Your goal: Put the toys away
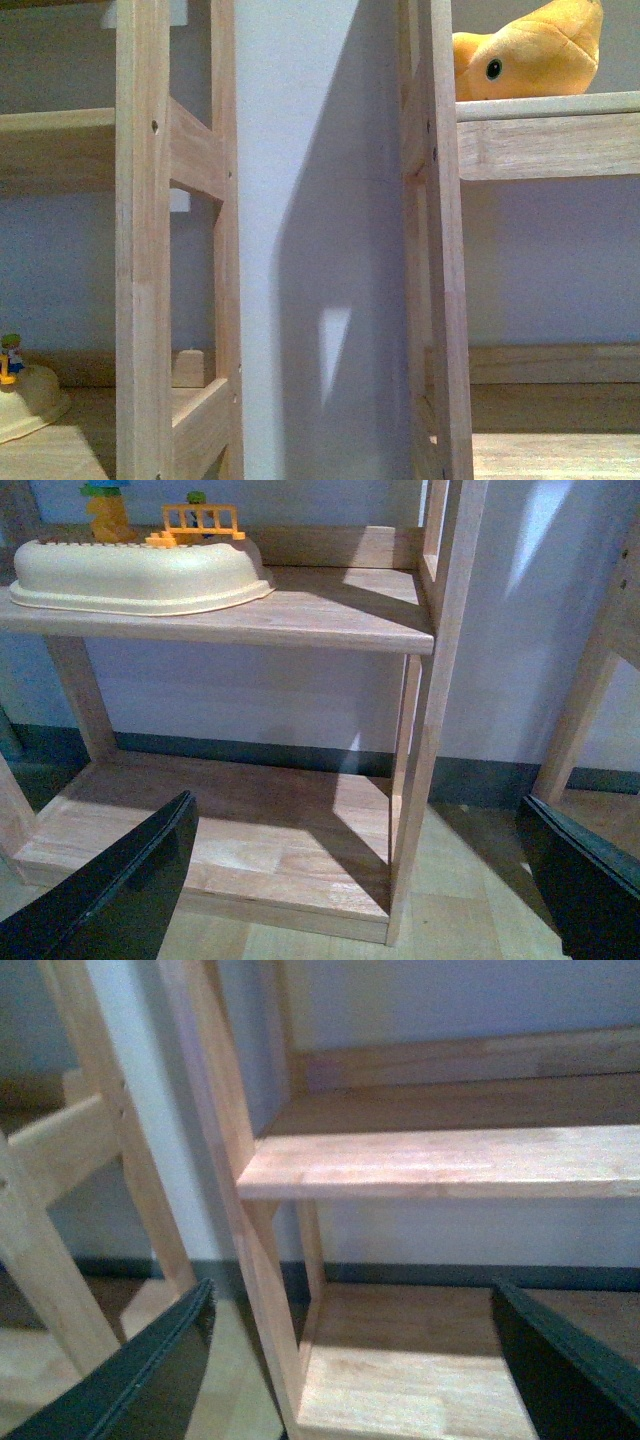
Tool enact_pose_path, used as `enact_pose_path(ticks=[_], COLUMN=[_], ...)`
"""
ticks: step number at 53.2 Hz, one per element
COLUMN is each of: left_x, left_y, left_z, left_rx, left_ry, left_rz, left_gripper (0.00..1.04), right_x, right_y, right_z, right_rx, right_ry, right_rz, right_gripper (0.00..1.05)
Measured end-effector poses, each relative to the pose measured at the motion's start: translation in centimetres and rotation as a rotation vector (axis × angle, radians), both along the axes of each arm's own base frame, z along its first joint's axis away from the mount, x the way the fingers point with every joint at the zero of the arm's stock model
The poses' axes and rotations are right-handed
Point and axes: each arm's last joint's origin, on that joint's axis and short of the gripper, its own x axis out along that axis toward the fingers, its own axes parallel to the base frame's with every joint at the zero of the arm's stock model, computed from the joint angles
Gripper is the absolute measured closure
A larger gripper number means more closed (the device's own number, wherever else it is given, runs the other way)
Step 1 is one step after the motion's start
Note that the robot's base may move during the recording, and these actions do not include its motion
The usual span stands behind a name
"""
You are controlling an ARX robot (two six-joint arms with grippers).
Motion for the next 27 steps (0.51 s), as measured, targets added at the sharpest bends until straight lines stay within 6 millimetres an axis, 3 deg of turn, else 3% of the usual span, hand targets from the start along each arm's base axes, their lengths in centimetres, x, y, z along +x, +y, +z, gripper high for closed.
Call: enact_pose_path(ticks=[7,16,27], left_x=[0.0,0.0,0.0], left_y=[0.0,0.0,0.0], left_z=[0.0,0.0,0.0], left_rx=[0.000,0.000,0.000], left_ry=[0.000,0.000,0.000], left_rz=[0.000,0.000,0.000], left_gripper=[0.06,0.06,0.06], right_x=[-0.1,-0.1,-0.1], right_y=[-0.7,-0.7,-0.7], right_z=[-0.7,-1.9,-2.8], right_rx=[-0.045,-0.067,-0.075], right_ry=[0.001,0.005,0.006], right_rz=[-0.035,-0.032,-0.032], right_gripper=[0.43,0.74,1.02])
